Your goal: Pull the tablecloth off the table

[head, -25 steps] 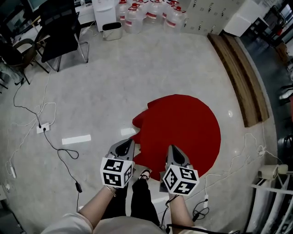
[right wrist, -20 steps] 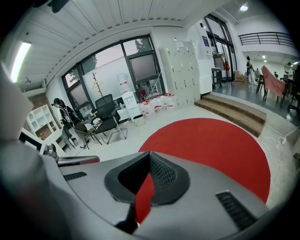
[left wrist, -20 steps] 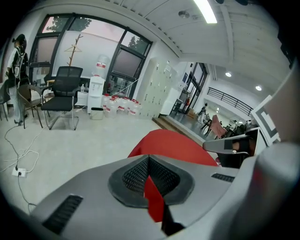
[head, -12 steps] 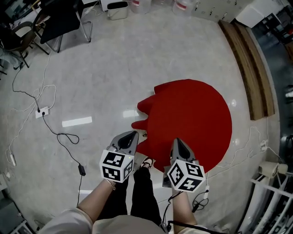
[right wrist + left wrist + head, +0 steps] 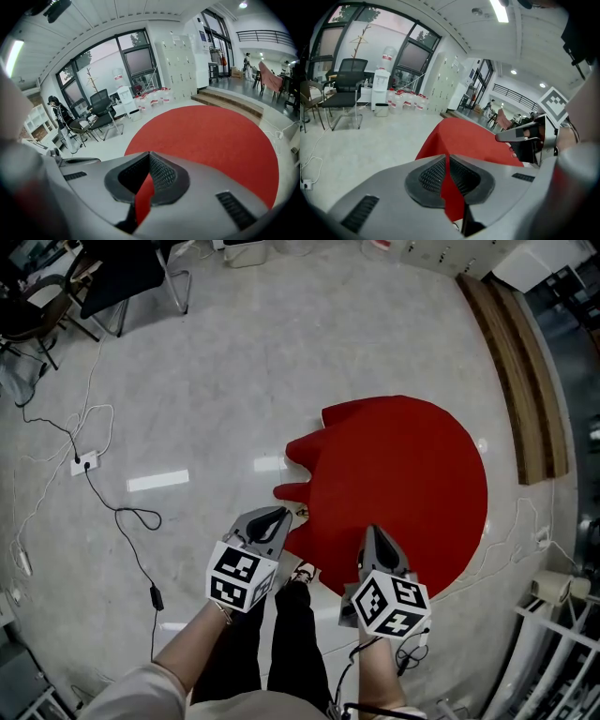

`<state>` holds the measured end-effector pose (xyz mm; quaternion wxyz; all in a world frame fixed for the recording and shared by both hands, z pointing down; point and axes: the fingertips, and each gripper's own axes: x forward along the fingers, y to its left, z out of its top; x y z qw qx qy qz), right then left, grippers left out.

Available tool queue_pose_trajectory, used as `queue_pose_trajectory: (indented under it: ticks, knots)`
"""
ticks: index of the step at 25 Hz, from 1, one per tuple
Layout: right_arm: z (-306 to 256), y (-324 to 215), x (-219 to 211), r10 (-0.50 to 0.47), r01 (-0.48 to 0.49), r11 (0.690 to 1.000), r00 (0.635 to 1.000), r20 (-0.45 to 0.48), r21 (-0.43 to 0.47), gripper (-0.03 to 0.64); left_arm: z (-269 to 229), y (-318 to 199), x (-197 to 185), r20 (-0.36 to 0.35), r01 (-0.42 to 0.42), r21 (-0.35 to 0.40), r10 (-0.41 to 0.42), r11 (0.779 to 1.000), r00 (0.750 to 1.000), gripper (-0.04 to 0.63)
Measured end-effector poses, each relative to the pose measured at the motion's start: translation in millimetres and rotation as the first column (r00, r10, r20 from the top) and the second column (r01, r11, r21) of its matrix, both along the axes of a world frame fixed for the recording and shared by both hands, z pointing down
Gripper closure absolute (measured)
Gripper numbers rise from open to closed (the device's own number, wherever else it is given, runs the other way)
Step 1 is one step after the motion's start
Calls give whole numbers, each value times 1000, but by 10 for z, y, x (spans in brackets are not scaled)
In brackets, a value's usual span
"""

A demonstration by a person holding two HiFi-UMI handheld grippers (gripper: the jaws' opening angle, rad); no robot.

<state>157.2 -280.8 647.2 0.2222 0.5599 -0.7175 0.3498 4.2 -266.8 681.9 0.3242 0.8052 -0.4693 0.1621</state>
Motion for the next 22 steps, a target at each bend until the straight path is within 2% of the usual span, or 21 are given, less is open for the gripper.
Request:
queue_pose_trajectory:
  ticks: [2, 6, 10, 14, 17, 20, 22]
  knots:
    - [31, 3, 16, 9, -9, 1000, 1000, 0, -4, 592, 48, -5, 3, -4, -17, 0, 17, 1000, 1000, 572]
    - [70, -19, 71, 29, -29, 1000, 1000, -4, -9, 592, 142, -34, 1, -11, -35, -7, 35, 999, 999, 504]
    - [113, -23, 108, 46, -46, 999, 999, -3, -14, 592, 292, -49, 18, -32, -78, 0, 78, 997, 996, 491]
    - [107, -20, 161, 55, -55, 998, 998, -10, -22, 592, 486, -52, 82, -41, -158, 7, 158, 987, 987, 382]
    - [124, 1, 215, 60, -61, 998, 998, -15, -32, 592, 606, -55, 162, -15, -249, 32, 249, 968, 968, 351]
    - [153, 28, 227, 70, -70, 997, 998, -3, -45, 592, 714, -60, 246, 34, -358, 59, 356, 932, 934, 346]
    - [176, 40, 222, 71, -71, 996, 997, -1, -47, 592, 766, -95, 281, 63, -401, 74, 397, 913, 916, 327]
